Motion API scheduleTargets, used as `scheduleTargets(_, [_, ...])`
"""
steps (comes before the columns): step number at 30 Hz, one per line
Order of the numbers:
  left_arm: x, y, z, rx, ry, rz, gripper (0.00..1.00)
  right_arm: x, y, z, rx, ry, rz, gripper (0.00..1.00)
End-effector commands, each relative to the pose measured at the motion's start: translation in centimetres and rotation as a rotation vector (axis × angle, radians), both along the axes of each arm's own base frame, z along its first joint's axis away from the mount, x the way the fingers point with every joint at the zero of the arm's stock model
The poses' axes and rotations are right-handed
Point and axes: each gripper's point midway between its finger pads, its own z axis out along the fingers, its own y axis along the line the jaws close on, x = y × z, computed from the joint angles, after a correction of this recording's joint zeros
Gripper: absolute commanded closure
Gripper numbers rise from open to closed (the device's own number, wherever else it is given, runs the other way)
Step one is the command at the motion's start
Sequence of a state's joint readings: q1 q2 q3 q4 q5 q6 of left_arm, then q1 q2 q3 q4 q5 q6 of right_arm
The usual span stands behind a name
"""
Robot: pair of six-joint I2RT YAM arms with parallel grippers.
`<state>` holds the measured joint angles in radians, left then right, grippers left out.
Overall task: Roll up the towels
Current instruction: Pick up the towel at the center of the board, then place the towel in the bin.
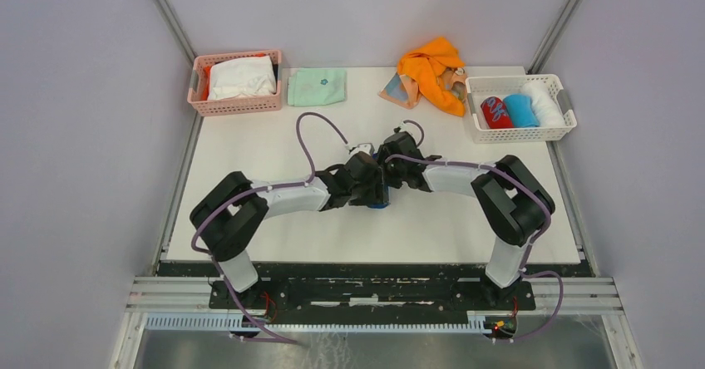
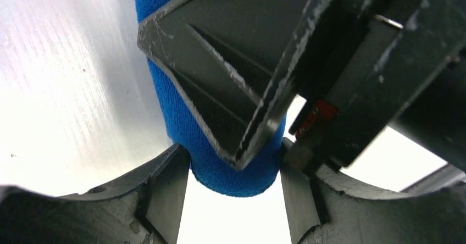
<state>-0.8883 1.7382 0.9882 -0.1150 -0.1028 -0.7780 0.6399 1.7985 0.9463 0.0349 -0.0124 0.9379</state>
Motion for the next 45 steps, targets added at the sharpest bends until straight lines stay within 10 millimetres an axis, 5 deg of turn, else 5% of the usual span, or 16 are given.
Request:
scheduleTargets(1, [0.3,-1.9,5.1,-0.249,-0.047,0.007,0.31,-2.9,-2.2,-3.9,-0.221,0.110,0.083,0.49])
scheduleTargets(7, [1.3,1.9,12.1,-0.329,-0.149,0.045,0.21,-1.5,-3.1,-1.3,-0.360,0.067,0.183,0.56])
scheduleTargets(14, [4.5,12.4,15.8,-0.182,-0.204,0.133,0.17,2.3,-5.7,3.1,-0.365,0.024,0.251,0.60])
scheduleTargets(20, [5.8,19.8,17.3,0.022,-0.270,0.170,0.14,7.8,-12.4,9.0,-0.333,-0.047,0.190,0.62])
scheduleTargets(29, [6.7,23.2,16.5,0.218,-0.358,0.205,0.14,18.8,-24.8,16.3,-0.190,-0.209,0.046,0.62])
scheduleTargets(37, [7.1,23.8,15.0,0.262,-0.345,0.209,0.13,25.3,-30.4,15.8,-0.107,-0.289,0.027,0.62])
scheduleTargets(45, [7.2,23.7,14.3,0.272,-0.326,0.202,0.13,25.5,-33.1,9.5,-0.123,-0.177,0.012,0.62])
